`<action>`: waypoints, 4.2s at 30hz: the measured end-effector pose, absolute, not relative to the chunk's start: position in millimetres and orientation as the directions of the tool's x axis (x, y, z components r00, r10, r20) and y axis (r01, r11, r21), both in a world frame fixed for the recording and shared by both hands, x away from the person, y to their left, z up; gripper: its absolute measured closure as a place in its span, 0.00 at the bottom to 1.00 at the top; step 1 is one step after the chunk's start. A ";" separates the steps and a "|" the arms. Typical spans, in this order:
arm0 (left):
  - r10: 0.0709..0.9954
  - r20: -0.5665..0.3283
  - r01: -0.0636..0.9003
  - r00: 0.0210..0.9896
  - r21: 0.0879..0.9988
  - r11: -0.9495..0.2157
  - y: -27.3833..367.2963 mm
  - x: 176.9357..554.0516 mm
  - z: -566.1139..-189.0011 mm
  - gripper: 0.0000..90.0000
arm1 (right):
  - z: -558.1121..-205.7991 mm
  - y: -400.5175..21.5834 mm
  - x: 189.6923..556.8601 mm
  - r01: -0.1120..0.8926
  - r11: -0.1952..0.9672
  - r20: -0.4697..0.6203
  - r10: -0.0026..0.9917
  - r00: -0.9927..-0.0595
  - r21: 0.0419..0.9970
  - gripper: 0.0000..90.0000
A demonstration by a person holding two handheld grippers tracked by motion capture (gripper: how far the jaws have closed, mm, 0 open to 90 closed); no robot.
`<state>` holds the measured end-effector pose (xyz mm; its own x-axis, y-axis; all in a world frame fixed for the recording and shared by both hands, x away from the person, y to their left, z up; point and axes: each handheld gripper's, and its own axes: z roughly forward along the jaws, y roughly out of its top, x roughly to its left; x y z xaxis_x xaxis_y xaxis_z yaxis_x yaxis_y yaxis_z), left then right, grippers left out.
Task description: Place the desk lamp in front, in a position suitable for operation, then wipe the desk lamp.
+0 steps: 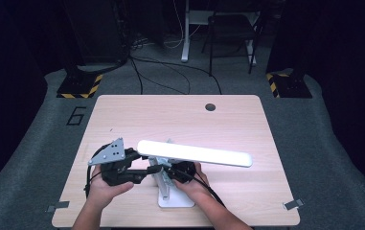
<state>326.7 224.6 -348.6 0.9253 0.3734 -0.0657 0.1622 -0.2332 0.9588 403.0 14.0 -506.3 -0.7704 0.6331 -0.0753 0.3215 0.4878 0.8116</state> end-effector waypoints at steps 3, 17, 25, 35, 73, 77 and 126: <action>0.373 -0.065 0.162 0.925 0.958 -0.235 224.8 326.4 -348.6 0.59 | -507.1 14.2 412.3 0.366 0.448 -0.044 0.680 -0.732 0.816 0.71; 0.387 -0.054 0.156 0.921 0.959 -0.236 224.3 325.9 -348.8 0.59 | -511.9 -5.5 447.0 0.496 0.397 -0.011 0.789 -0.614 0.772 0.71; 0.379 -0.056 0.153 0.924 0.961 -0.232 223.9 326.9 -349.2 0.59 | -506.3 1.2 438.5 0.483 0.342 0.082 0.744 -0.663 0.806 0.71; 0.417 -0.026 0.134 0.909 0.964 -0.232 222.8 324.8 -350.1 0.60 | -510.5 -17.6 446.7 0.477 0.429 -0.067 0.793 -0.606 0.767 0.70; 0.287 -0.068 0.142 0.955 0.959 -0.244 218.2 349.3 -391.4 0.57 | -506.6 -20.2 407.3 0.393 0.449 -0.024 0.683 -0.730 0.802 0.67; 0.295 -0.084 0.162 0.952 0.954 -0.252 216.4 349.2 -393.2 0.55 | -505.6 -21.8 409.4 0.413 0.439 -0.016 0.700 -0.714 0.798 0.66; 0.326 -0.031 0.138 0.945 0.940 -0.312 206.7 346.5 -407.2 0.58 | -507.5 -43.0 425.8 0.420 0.442 -0.025 0.712 -0.702 0.793 0.59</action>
<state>346.5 206.7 -407.2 0.9448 0.3261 -0.0308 0.1383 -0.3119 0.9400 425.8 -43.0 -507.5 -0.7020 0.7118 -0.0254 0.4198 0.4423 0.7926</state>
